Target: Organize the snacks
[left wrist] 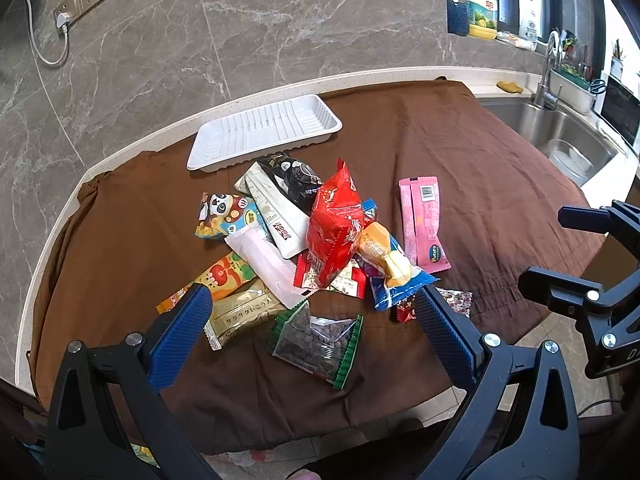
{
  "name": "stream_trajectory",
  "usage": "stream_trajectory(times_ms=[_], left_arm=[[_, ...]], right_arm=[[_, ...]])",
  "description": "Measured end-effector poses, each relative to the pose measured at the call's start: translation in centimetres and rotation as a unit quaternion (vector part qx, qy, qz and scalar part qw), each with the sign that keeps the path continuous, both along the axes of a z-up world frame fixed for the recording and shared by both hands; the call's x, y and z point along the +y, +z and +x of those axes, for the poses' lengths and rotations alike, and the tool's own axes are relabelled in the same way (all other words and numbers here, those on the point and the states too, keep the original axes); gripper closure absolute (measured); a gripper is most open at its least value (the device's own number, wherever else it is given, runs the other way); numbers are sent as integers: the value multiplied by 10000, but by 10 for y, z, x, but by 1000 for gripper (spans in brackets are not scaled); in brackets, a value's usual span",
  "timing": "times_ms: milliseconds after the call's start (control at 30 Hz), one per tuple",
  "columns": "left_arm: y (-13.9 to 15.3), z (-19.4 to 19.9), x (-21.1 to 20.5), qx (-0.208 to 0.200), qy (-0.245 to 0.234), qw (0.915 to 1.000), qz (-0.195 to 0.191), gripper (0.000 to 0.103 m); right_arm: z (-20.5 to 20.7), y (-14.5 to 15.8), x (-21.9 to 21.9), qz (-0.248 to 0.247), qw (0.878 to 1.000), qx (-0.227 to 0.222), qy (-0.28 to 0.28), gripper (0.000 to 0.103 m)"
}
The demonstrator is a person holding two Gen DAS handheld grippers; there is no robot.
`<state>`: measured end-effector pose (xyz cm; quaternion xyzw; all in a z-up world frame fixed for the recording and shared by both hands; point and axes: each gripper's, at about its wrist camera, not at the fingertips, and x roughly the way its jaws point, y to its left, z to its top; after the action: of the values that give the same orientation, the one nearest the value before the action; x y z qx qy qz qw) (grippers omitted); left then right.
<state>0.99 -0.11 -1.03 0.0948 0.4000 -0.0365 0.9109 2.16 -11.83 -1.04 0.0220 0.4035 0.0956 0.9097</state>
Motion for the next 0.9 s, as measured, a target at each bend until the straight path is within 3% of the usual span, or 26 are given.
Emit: stream_trajectory(times_ms=[400,700,900], left_arm=[[1,0,1,-2,-6,10000,-1,1],[1,2,1,-4,-8,10000,2,1],[2,5,-1,-12,-8,10000,8,1]], right_arm=[[-1,0,6,6,10000,-37,67,0],[-1,7,2,298,9995,-60,117,0],[-11,26,4,-72,9981,-609,52,0]])
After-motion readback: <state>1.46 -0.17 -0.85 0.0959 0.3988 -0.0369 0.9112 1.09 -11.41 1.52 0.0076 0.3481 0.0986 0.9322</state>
